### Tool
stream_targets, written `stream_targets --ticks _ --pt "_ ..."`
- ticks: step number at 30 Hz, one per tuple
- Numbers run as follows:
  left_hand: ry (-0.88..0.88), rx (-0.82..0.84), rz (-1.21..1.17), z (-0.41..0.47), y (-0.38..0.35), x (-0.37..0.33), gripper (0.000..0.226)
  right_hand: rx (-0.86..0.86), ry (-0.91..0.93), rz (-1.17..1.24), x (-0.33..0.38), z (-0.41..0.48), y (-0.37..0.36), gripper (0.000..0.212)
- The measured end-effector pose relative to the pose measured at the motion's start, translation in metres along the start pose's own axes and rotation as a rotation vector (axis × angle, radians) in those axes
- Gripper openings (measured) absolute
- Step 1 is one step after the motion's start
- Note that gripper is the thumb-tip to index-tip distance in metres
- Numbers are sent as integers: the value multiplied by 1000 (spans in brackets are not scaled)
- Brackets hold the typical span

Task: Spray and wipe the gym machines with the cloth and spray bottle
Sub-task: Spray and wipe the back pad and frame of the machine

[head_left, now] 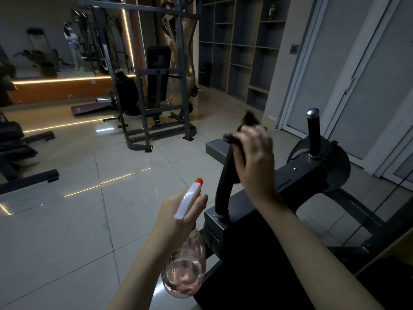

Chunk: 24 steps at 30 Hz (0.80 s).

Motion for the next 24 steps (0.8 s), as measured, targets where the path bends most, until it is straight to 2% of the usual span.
stream_targets --ticks 1,4,6,9,11,12,13,16,19,21,24 --pt "6 -2 -3 -1 -1 1 72 17 -70 12 -2 17 -1 33" --pt "36 -3 -16 -3 -5 3 70 377 -190 12 -2 45 -14 29" --pt "33 0 -16 -6 -8 3 69 538 -265 2 -4 57 -15 26" --pt "34 9 -33 -9 -12 0 69 808 -549 146 -14 81 -11 26" --pt "27 11 -37 -11 -13 -3 70 904 -684 237 -19 87 -9 29" --pt "23 12 -37 -12 -13 -4 70 894 -695 237 -18 85 -10 28" --pt "16 14 -33 -11 -13 -6 70 841 -641 200 -17 78 -11 26" --pt "-7 11 -21 -8 -13 -9 67 528 -229 -3 -9 51 -13 20" --pt "-16 2 -15 -6 -12 -10 58 312 86 -49 -7 34 -15 13" --pt "-10 -10 -25 -4 -9 -8 55 264 242 -100 -7 30 -17 19" --pt "-4 -12 -30 -3 -5 -5 61 329 424 -165 3 12 -22 17"
Point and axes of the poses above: each hand's wrist, its own z-axis towards the middle knuckle, its own y-axis out of the back of the hand, x = y × z, the point moved 2 cm from there along z, towards the middle knuckle, and after that the axes turned 5 degrees about -x, right-handed, at the moved point
